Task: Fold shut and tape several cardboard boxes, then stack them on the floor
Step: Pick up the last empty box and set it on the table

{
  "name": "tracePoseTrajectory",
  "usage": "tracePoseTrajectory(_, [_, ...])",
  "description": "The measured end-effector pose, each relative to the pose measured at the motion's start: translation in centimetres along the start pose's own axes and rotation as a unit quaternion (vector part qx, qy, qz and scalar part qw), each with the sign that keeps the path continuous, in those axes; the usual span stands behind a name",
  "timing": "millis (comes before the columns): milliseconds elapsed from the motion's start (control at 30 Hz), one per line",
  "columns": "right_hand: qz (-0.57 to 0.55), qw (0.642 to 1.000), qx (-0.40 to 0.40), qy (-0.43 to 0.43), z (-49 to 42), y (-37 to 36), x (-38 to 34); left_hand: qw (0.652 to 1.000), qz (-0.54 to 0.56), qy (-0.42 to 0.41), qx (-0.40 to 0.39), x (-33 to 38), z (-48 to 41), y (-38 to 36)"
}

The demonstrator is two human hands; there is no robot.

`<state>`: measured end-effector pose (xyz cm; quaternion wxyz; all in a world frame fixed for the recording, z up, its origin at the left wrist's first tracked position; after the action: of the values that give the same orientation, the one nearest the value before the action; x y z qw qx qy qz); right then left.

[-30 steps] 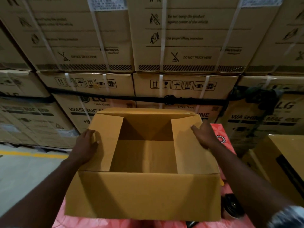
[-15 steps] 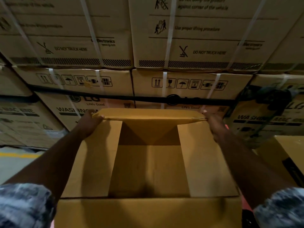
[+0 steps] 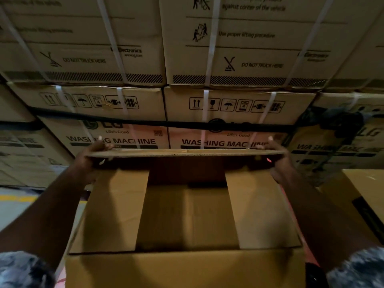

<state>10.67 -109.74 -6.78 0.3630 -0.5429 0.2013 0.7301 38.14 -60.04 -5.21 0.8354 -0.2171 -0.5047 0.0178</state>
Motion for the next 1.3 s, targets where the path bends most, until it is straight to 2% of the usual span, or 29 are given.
tracePoseTrajectory(133, [0.183,0.981,-0.067,-0.006,0.9,1.5,0.6,0.98,-0.196,-0.006,-0.024,0.0,0.1,1.7])
tracePoseTrajectory(233, [0.256,0.966,-0.017,0.013,2.0,1.8,1.3,0.927,-0.36,-0.106,-0.011,-0.8,1.1,0.5])
tracePoseTrajectory(333, [0.377,0.921,0.067,0.069,3.1,0.8,1.3,0.908,-0.383,-0.169,0.03,-2.0,3.5,-0.6])
tracePoseTrajectory(400, [0.413,0.906,0.054,0.072,3.9,0.9,2.1,0.903,-0.387,-0.181,0.038,-2.9,5.3,-0.5])
tracePoseTrajectory(467, [0.424,0.904,0.025,0.056,6.0,1.7,2.8,0.903,-0.397,-0.157,0.057,-3.9,7.5,0.9])
tracePoseTrajectory(600, [0.35,0.935,-0.055,0.009,11.0,4.8,4.9,0.913,-0.386,-0.109,0.08,-5.8,13.3,3.1])
tracePoseTrajectory(700, [0.281,0.954,-0.101,-0.032,14.1,7.6,7.5,0.937,-0.323,-0.079,0.111,-7.8,17.8,4.6])
tracePoseTrajectory(967, [0.29,0.933,-0.106,-0.183,22.3,12.0,10.4,0.96,-0.221,-0.051,0.163,-12.2,25.0,9.0])
tracePoseTrajectory(1133, [0.21,0.954,-0.115,-0.177,24.6,13.2,9.2,0.962,-0.237,-0.042,0.126,-10.9,27.5,9.8])
tracePoseTrajectory(1233, [0.136,0.968,-0.114,-0.177,25.5,13.0,7.8,0.97,-0.188,-0.056,0.147,-8.9,28.2,9.7])
tracePoseTrajectory(1300, [0.081,0.977,-0.103,-0.168,25.6,12.5,6.8,0.98,-0.116,-0.055,0.151,-7.6,28.3,9.7])
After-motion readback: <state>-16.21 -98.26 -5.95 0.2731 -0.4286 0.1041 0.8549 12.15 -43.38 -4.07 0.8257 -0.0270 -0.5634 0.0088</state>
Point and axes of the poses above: each hand's wrist, its own z-axis away from the middle knuckle, its own y-axis out of the back of the hand, x = y × z, the point moved 3 cm from there along -z, towards the middle knuckle, and after that the axes turned 12 degrees about z, right-handed, at the moved point
